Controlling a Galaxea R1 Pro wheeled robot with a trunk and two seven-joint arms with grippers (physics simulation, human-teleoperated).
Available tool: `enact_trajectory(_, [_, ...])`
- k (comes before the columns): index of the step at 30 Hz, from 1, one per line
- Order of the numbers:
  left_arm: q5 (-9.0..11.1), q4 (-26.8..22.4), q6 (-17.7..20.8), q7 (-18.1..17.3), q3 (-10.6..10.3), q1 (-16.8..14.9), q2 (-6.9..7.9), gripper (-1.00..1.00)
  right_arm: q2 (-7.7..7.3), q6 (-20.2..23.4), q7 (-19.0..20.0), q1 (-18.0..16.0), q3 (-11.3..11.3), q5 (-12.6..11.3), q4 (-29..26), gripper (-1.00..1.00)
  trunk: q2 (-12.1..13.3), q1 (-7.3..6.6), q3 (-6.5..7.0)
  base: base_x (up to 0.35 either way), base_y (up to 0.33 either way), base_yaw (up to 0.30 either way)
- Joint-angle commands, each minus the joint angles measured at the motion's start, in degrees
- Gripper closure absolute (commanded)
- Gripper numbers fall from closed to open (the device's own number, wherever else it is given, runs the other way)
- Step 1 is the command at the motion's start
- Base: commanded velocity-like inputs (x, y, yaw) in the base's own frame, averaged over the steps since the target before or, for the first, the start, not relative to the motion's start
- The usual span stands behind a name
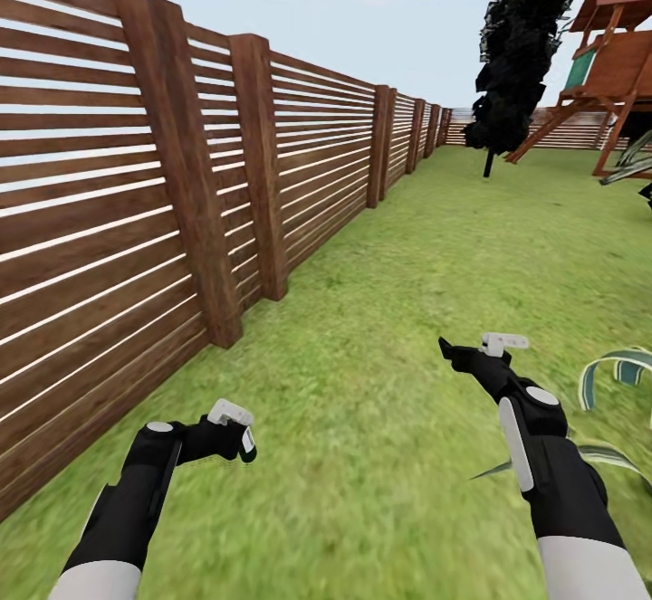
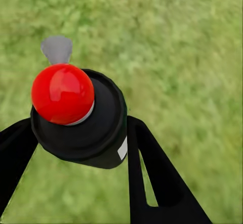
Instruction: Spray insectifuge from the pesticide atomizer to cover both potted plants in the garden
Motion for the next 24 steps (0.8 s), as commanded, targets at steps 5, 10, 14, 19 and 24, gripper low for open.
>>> enact_trajectory(5, [-0.4, -0.1, 0.2, -0.5, 0.2, 0.0, -0.07, 1.00, 0.00, 0.3, 0.2, 0.0, -0.1, -0.3, -0.1, -1.00, 0.0, 0.03, -0.06, 0.347, 0.101, 0.000])
enact_trajectory(10, [-0.4, -0.1, 0.2, -0.5, 0.2, 0.0, -0.07, 1.00, 0.00, 0.3, 0.2, 0.0, -0.1, -0.3, -0.1, -1.00, 0.0, 0.03, -0.06, 0.348, 0.101, 0.000])
enact_trajectory(14, [-0.4, -0.1, 0.2, -0.5, 0.2, 0.0, -0.07, 1.00, 0.00, 0.3, 0.2, 0.0, -0.1, -0.3, -0.1, -1.00, 0.0, 0.03, -0.06, 0.348, 0.101, 0.000])
enact_trajectory(19, [-0.4, -0.1, 0.2, -0.5, 0.2, 0.0, -0.07, 1.00, 0.00, 0.3, 0.2, 0.0, -0.1, -0.3, -0.1, -1.00, 0.0, 0.03, -0.06, 0.347, 0.101, -0.041])
enact_trajectory(24, [-0.4, -0.1, 0.2, -0.5, 0.2, 0.0, -0.07, 1.00, 0.00, 0.3, 0.2, 0.0, -0.1, -0.3, -0.1, -1.00, 0.0, 0.03, -0.06, 0.348, 0.101, -0.120])
